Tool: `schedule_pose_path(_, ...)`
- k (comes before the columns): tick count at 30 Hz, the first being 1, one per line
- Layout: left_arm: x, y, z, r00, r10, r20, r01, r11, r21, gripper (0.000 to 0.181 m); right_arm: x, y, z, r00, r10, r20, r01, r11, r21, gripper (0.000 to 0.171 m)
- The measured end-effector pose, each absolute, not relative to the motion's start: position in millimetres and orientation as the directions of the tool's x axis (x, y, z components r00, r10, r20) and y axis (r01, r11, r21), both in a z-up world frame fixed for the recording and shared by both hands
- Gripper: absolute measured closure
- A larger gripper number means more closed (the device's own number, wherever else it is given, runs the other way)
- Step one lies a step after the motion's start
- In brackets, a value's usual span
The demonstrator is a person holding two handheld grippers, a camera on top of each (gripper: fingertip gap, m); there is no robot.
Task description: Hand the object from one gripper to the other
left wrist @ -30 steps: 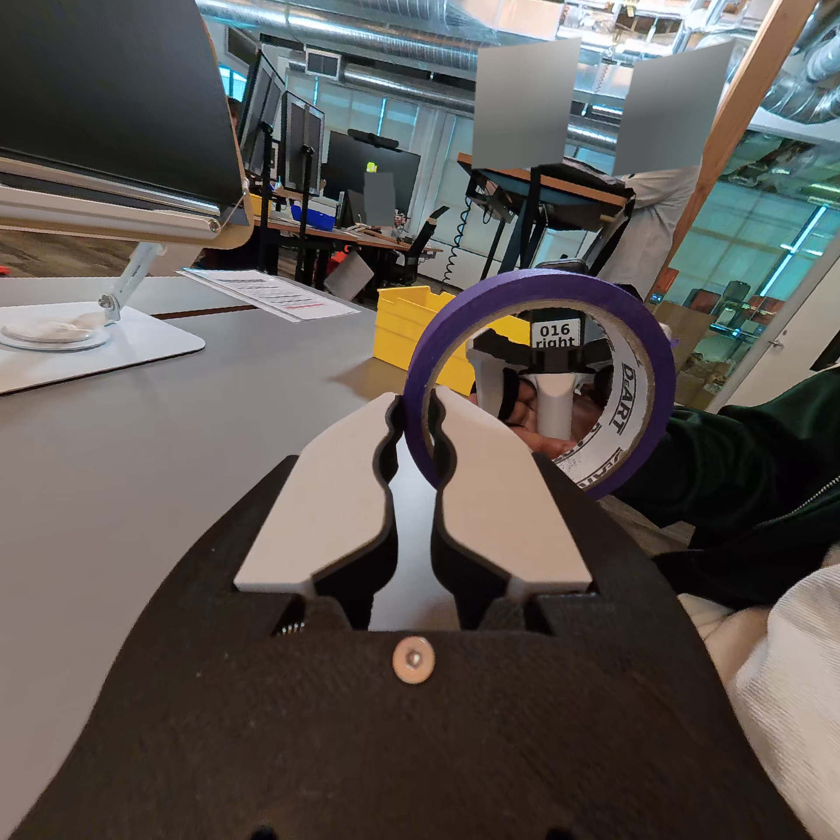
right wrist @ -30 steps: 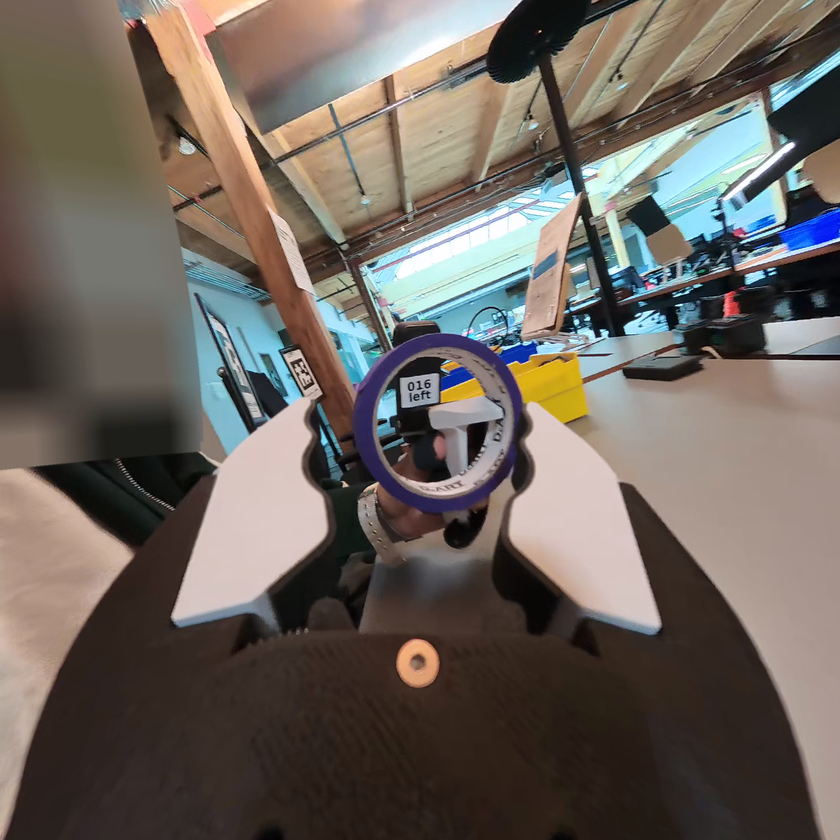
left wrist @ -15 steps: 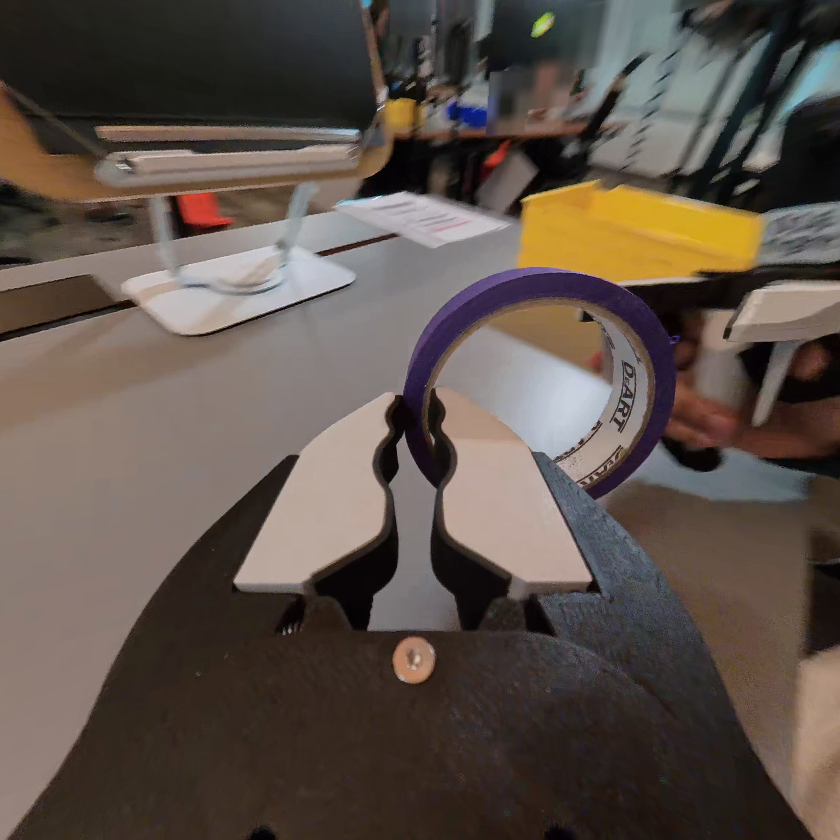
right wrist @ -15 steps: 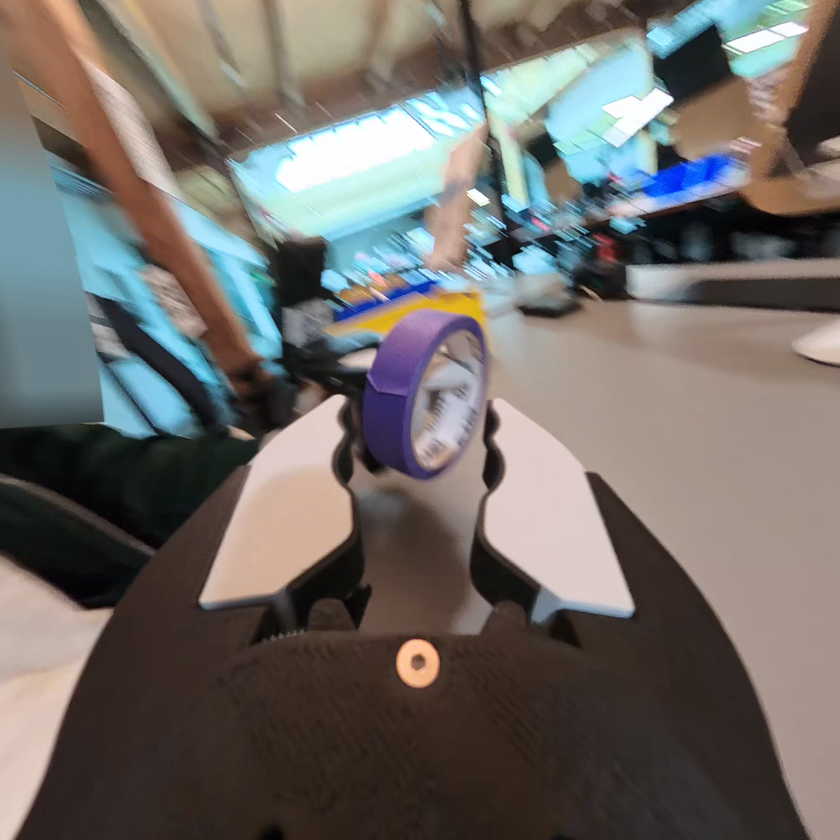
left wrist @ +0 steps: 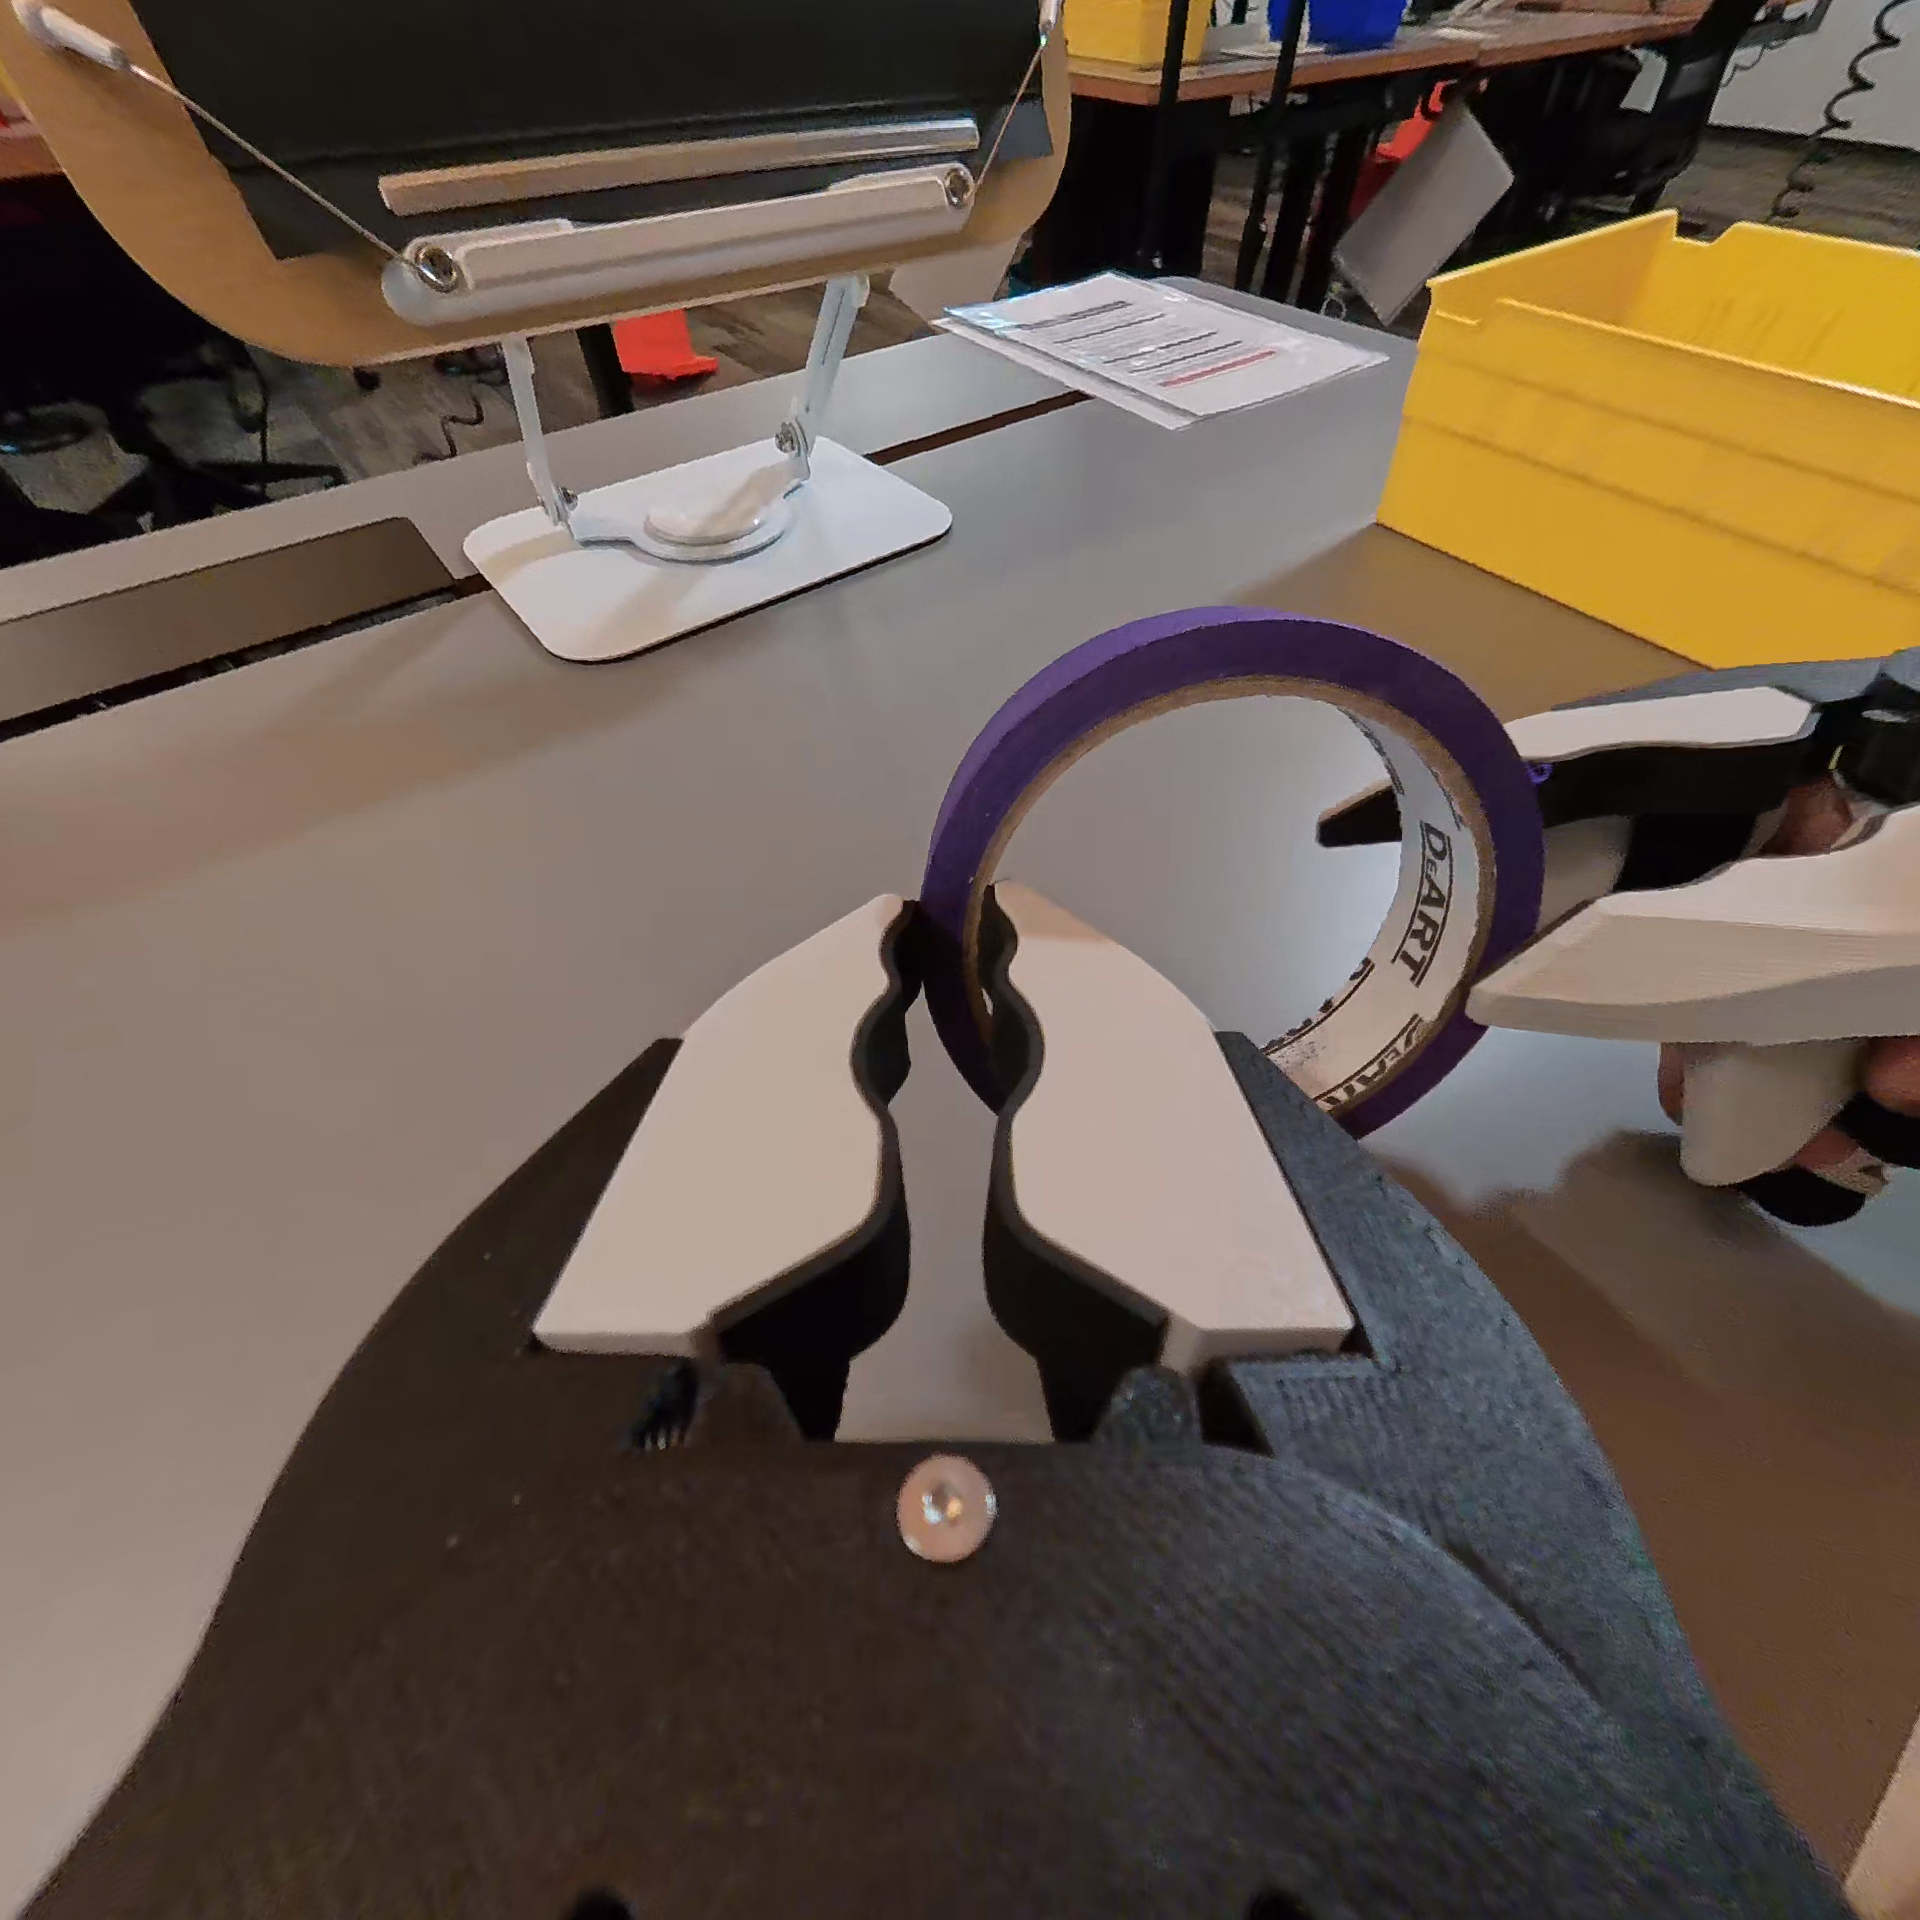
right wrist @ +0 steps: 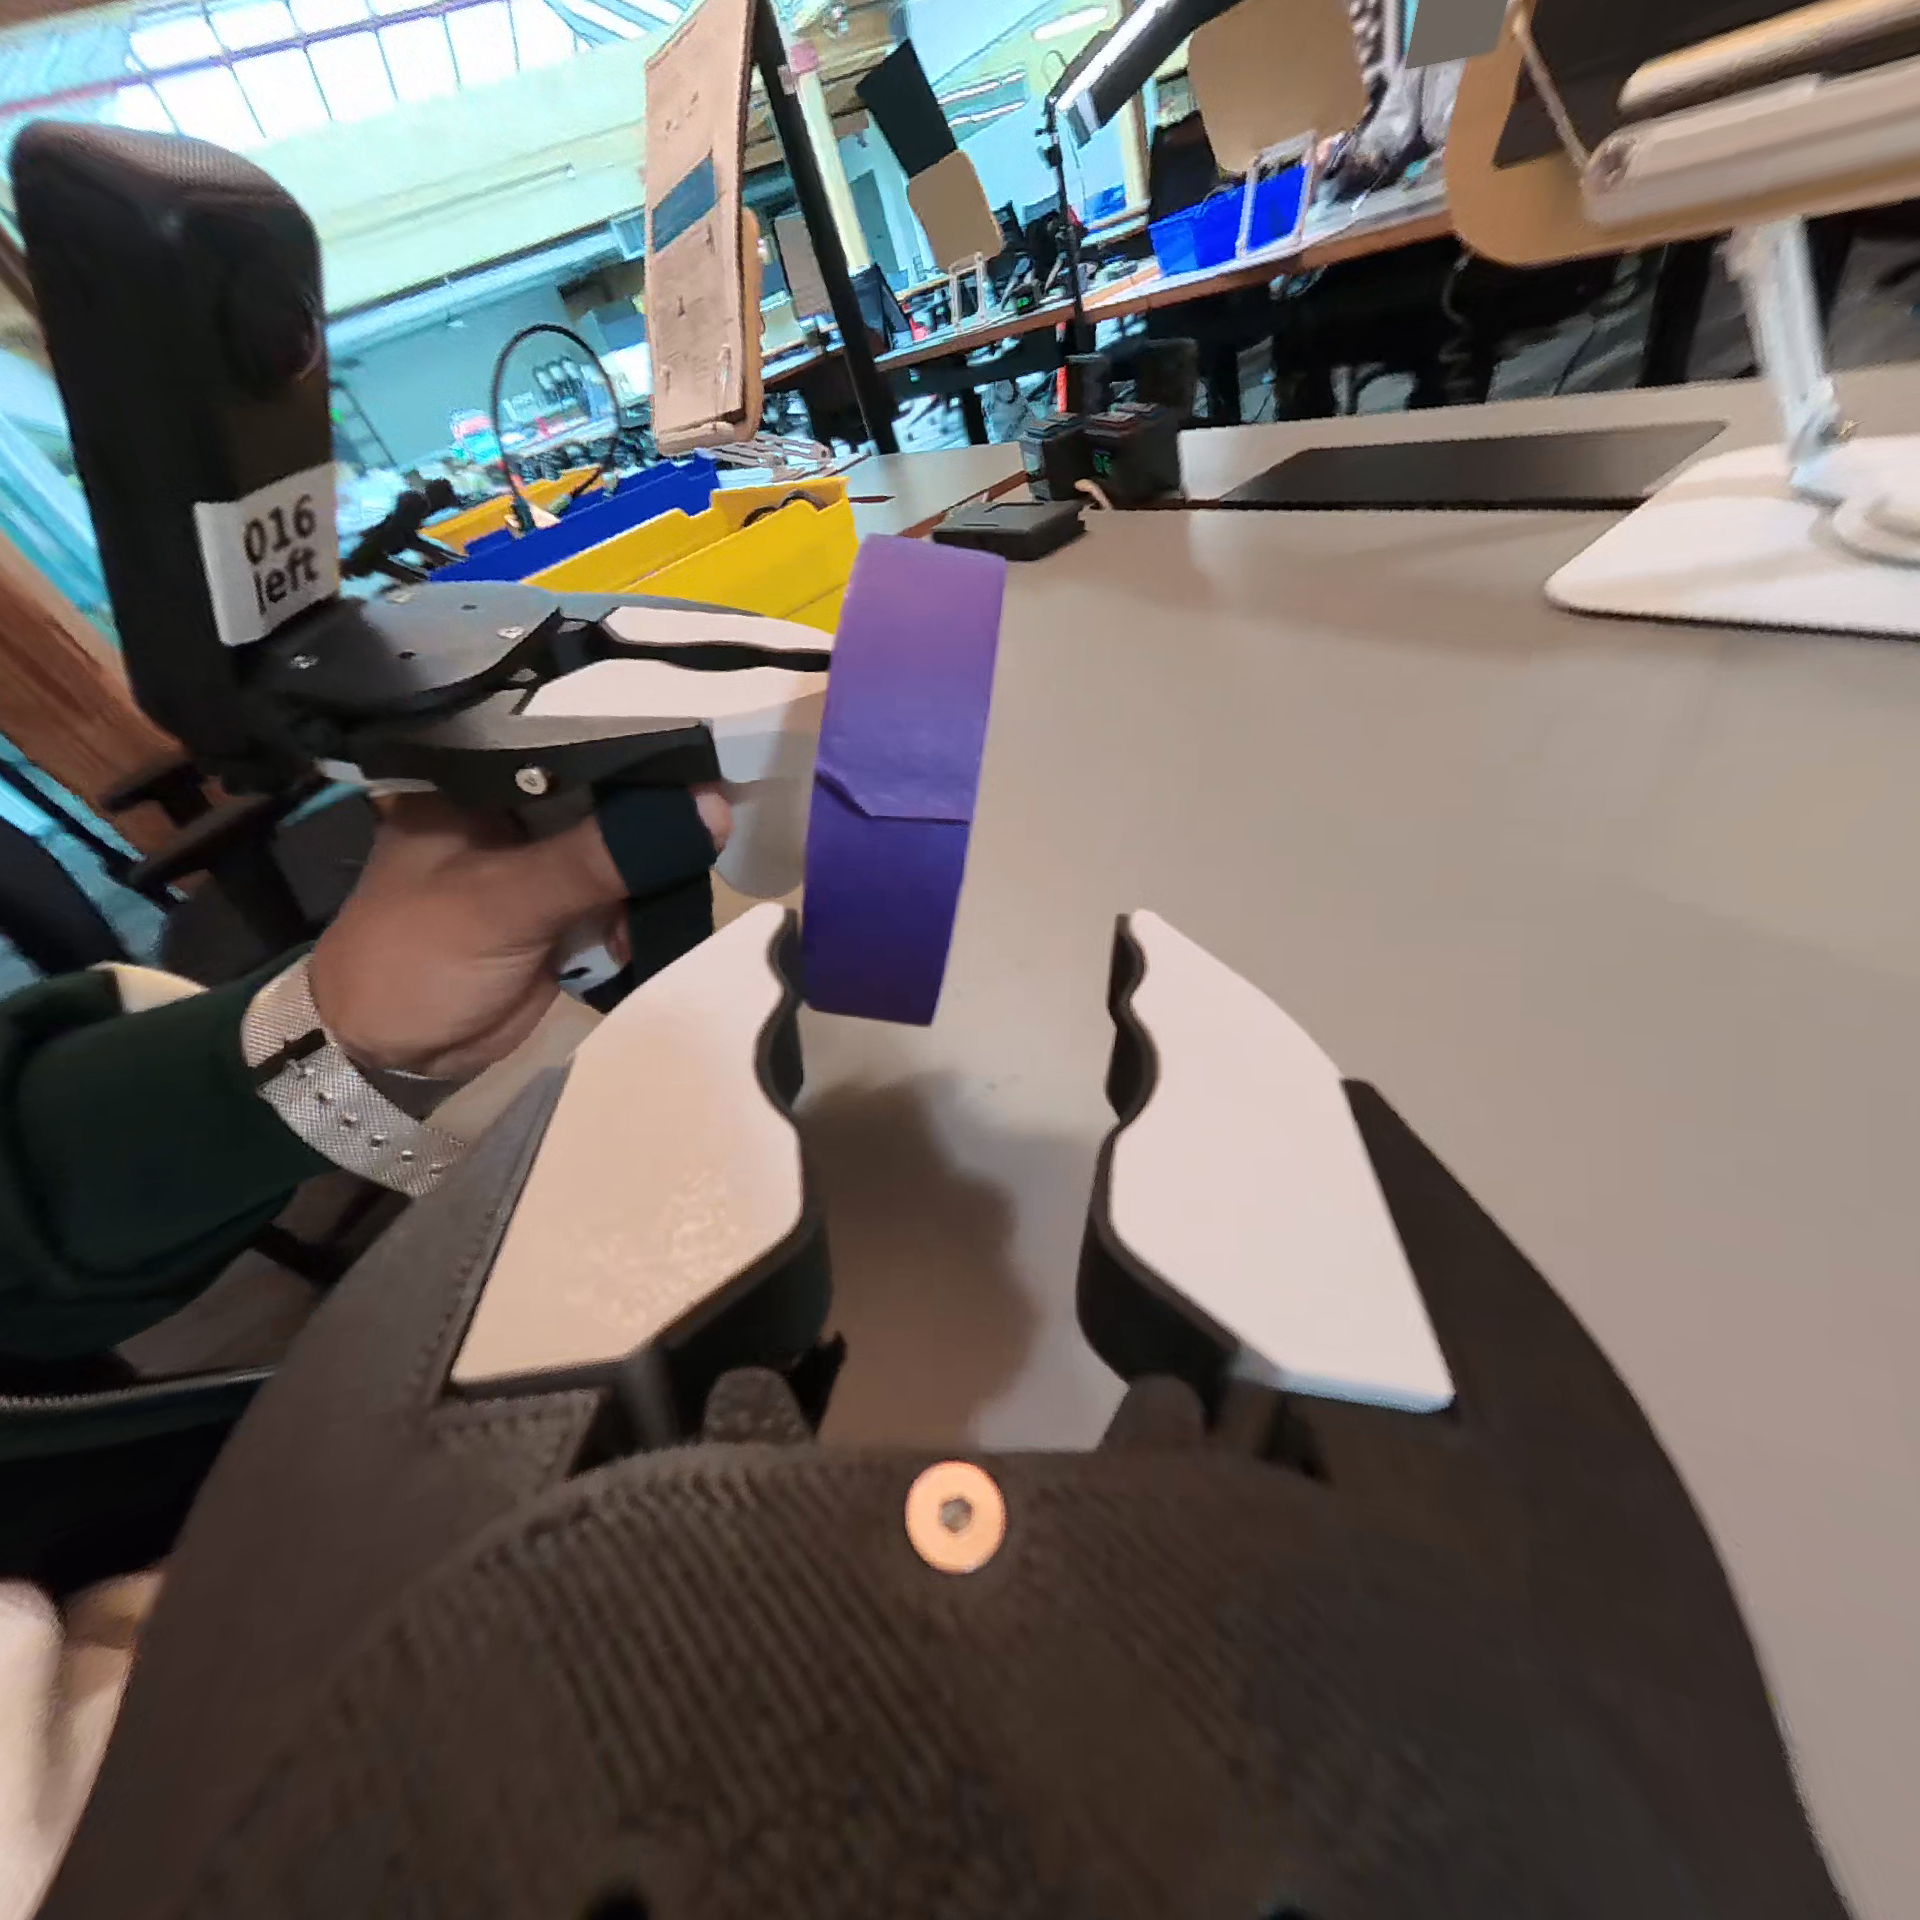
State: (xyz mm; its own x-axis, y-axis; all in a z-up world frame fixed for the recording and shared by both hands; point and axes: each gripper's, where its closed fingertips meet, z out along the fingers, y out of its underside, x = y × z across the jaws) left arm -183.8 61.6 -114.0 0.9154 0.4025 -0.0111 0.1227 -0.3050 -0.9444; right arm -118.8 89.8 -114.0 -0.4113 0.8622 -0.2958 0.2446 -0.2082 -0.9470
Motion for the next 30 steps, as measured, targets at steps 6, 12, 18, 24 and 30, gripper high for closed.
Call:
schedule_pose_path(6,-182,63,-116,0.910,0.414,-0.028,0.119,-0.325,-0.938,0.171,-117,79,-115,-0.462,0.823,-0.330,0.281,-0.217,-0.935,0.142)
schedule_pose_path(12,-178,67,-115,0.923,0.385,0.023,0.135,-0.268,-0.954,0.171,-115,85,-109,-0.481,0.802,-0.354,0.284,-0.240,-0.928,0.143)
schedule_pose_path(18,-173,69,-104,0.946,0.286,0.153,0.196,-0.131,-0.972,0.147,-112,108,-93,-0.515,0.757,-0.403,0.254,-0.314,-0.915,0.143)
schedule_pose_path(24,-176,67,-100,0.930,0.205,0.305,0.319,-0.035,-0.947,0.144,-108,144,-71,-0.545,0.732,-0.409,0.181,-0.373,-0.910,0.143)
schedule_pose_path(30,-158,74,-92,0.923,0.038,0.383,0.383,-0.002,-0.924,0.139,-87,137,-32,-0.717,0.545,-0.434,0.143,-0.495,-0.857,0.143)
